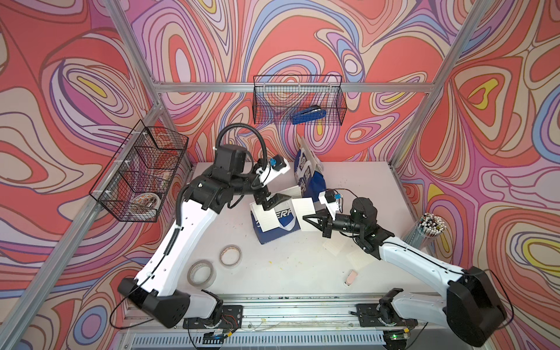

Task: Staple the receipts to the bags
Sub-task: Pick up the receipt from the center of the board, then hold the receipt from the takeout bag.

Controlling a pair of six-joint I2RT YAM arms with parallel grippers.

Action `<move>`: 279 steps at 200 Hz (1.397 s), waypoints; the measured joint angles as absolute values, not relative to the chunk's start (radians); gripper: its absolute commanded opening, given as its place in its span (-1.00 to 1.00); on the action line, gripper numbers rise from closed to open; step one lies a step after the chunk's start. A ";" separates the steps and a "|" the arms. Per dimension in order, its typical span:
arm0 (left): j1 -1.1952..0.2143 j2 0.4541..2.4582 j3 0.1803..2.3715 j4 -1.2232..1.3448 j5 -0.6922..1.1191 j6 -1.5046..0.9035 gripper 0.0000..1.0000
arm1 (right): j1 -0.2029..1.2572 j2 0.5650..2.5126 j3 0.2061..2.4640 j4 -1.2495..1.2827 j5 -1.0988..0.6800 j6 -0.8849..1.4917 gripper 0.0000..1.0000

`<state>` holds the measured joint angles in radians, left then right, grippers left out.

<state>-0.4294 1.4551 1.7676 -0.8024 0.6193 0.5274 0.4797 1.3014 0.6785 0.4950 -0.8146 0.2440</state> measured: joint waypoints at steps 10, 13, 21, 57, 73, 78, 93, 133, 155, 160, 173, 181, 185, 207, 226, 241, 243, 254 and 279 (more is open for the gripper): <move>-0.419 1.502 1.804 -0.824 0.631 0.501 1.00 | 0.463 1.364 0.679 0.591 -0.844 0.314 -1.00; -0.417 1.515 1.810 -0.832 0.636 0.493 0.99 | 0.458 1.383 0.680 0.617 -0.852 0.336 -1.00; -0.412 1.542 1.820 -0.857 0.649 0.474 0.99 | 0.449 1.424 0.683 0.671 -0.875 0.379 -1.00; -0.410 1.631 1.853 -0.951 0.676 0.420 1.00 | 0.439 1.534 0.722 0.794 -0.958 0.479 -1.00; -0.410 1.656 1.859 -0.962 0.688 0.407 1.00 | 0.440 1.546 0.741 0.803 -0.981 0.490 -1.00; -0.410 1.662 1.859 -0.964 0.694 0.406 1.00 | 0.440 1.549 0.748 0.804 -0.986 0.491 -1.00; -0.410 1.676 1.859 -0.969 0.712 0.406 1.00 | 0.440 1.565 0.780 0.788 -0.997 0.483 -1.00; -0.410 1.687 1.845 -0.967 0.717 0.413 0.55 | 0.440 1.629 0.849 0.739 -1.014 0.466 -1.00; -0.400 1.696 1.835 -0.962 0.714 0.410 0.35 | 0.440 1.668 0.860 0.712 -1.015 0.458 -1.00; -0.397 1.699 1.832 -0.960 0.714 0.410 0.34 | 0.440 1.673 0.861 0.702 -1.014 0.456 -1.00; -0.382 1.707 1.821 -0.957 0.713 0.409 0.33 | 0.440 1.680 0.862 0.684 -1.014 0.453 -1.00; -0.376 1.711 1.816 -0.954 0.710 0.409 0.43 | 0.440 1.681 0.862 0.679 -1.014 0.454 -1.00; -0.372 1.714 1.812 -0.952 0.708 0.409 0.44 | 0.440 1.681 0.863 0.679 -1.014 0.454 -1.00; -0.362 1.716 1.781 -0.932 0.687 0.407 0.42 | 0.440 1.684 0.866 0.700 -1.014 0.471 -1.00; -0.361 1.715 1.745 -0.901 0.680 0.407 0.33 | 0.440 1.709 0.866 0.757 -1.015 0.514 -1.00; -0.361 1.715 1.724 -0.887 0.680 0.408 0.18 | 0.440 1.744 0.866 0.812 -1.018 0.561 -1.00; -0.361 1.715 1.723 -0.886 0.680 0.407 0.16 | 0.440 1.748 0.866 0.819 -1.019 0.567 -1.00; -0.361 1.715 1.721 -0.882 0.681 0.410 0.02 | 0.440 1.775 0.866 0.863 -1.020 0.602 -1.00; -0.361 1.715 1.721 -0.867 0.688 0.418 -0.22 | 0.440 1.813 0.866 0.921 -1.021 0.656 -1.00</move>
